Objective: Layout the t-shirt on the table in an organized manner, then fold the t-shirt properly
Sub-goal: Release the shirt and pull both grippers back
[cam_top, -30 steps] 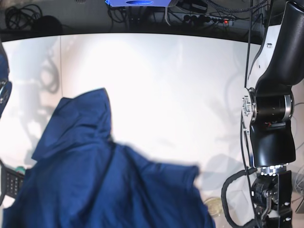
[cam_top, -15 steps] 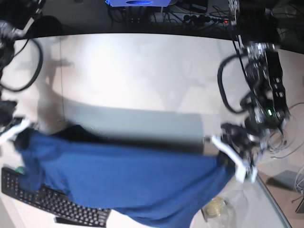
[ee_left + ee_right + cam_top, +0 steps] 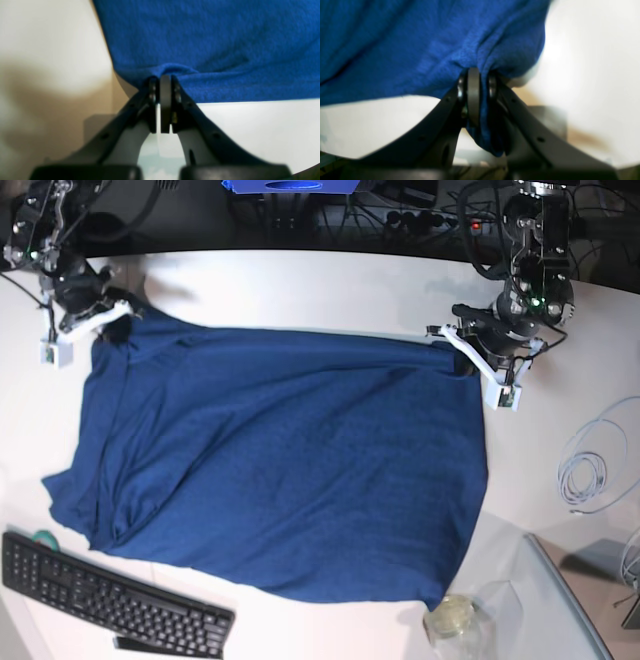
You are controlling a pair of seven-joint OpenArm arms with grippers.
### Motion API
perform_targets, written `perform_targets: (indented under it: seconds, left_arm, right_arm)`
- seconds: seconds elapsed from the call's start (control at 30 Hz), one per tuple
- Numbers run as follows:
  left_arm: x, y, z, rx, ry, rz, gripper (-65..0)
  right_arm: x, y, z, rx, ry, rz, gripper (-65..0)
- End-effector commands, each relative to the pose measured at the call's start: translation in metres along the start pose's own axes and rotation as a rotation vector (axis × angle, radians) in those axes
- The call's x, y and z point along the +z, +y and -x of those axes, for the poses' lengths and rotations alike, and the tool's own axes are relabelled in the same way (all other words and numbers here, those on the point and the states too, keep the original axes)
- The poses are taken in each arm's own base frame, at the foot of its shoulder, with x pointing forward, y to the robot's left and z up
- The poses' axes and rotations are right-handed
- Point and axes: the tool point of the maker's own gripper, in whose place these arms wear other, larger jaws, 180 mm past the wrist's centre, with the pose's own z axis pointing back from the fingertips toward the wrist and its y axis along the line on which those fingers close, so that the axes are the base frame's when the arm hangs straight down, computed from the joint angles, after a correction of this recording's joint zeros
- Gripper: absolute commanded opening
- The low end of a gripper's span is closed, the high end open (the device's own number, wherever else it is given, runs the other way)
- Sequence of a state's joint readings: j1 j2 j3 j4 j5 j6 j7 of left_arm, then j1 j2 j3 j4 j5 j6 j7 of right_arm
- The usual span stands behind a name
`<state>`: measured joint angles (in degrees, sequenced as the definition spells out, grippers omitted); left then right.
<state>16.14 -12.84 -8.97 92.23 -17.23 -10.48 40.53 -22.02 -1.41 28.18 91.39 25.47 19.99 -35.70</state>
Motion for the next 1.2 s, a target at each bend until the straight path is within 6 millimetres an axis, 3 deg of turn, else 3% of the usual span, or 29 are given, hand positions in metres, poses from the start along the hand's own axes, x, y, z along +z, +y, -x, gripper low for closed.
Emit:
perform_targets:
  seconds: [0.0, 0.3, 0.37, 0.47, 0.57, 0.6, 0.77, 0.83, 0.93, 1.03, 1.1, 1.17]
  left_arm:
    - [0.002, 0.004, -0.004, -0.002, -0.022, -0.004, -65.0]
    - [-0.005, 0.014, 0.023, 0.011, 0.04, -0.018, -65.0]
    - [-0.005, 0.015, 0.025, 0.012, 0.046, -0.019, -65.0]
    - [-0.001, 0.015, 0.024, 0.008, 0.038, -0.022, -65.0]
    - [0.008, 0.021, 0.024, -0.021, 0.037, -0.033, -65.0]
    - [0.01, 0.023, 0.024, -0.031, 0.036, -0.036, -60.1]
    - [0.034, 0.028, 0.011, -0.097, -0.009, -0.05, -12.5]
    - [0.051, 0.044, -0.002, -0.087, -0.058, -0.1, -1.0]
    - [0.075, 0.063, -0.027, -0.061, -0.146, -0.167, 0.0]
    - [0.072, 0.064, -0.04, -0.029, -0.186, -0.174, -1.8]
    - [0.053, 0.044, -0.047, -0.024, -0.188, -0.122, -9.1]
    - [0.031, 0.024, -0.045, -0.006, -0.167, -0.066, -26.8]
  right_arm:
    - [0.005, -0.002, -0.004, 0.007, -0.022, -0.001, -65.0]
    - [0.004, -0.014, 0.031, -0.04, 0.056, 0.026, -63.9]
    - [0.003, -0.015, 0.033, -0.044, 0.063, 0.027, -59.0]
    - [0.005, -0.012, 0.034, -0.048, 0.058, 0.023, -45.5]
    - [0.016, -0.024, 0.023, -0.076, 0.006, 0.061, -41.0]
    - [0.021, -0.027, 0.018, -0.087, -0.016, 0.074, -40.8]
    - [0.044, -0.03, -0.021, -0.049, -0.132, 0.11, -40.7]
    - [0.049, -0.025, -0.034, -0.026, -0.166, 0.107, -40.7]
    - [0.053, -0.018, -0.053, -0.005, -0.215, 0.097, -41.1]
    - [0.049, -0.014, -0.072, 0.004, -0.253, 0.085, -41.3]
    - [0.035, -0.004, -0.077, 0.002, -0.247, 0.049, -42.3]
    - [0.016, 0.005, -0.082, 0.027, -0.219, 0.007, -50.4]
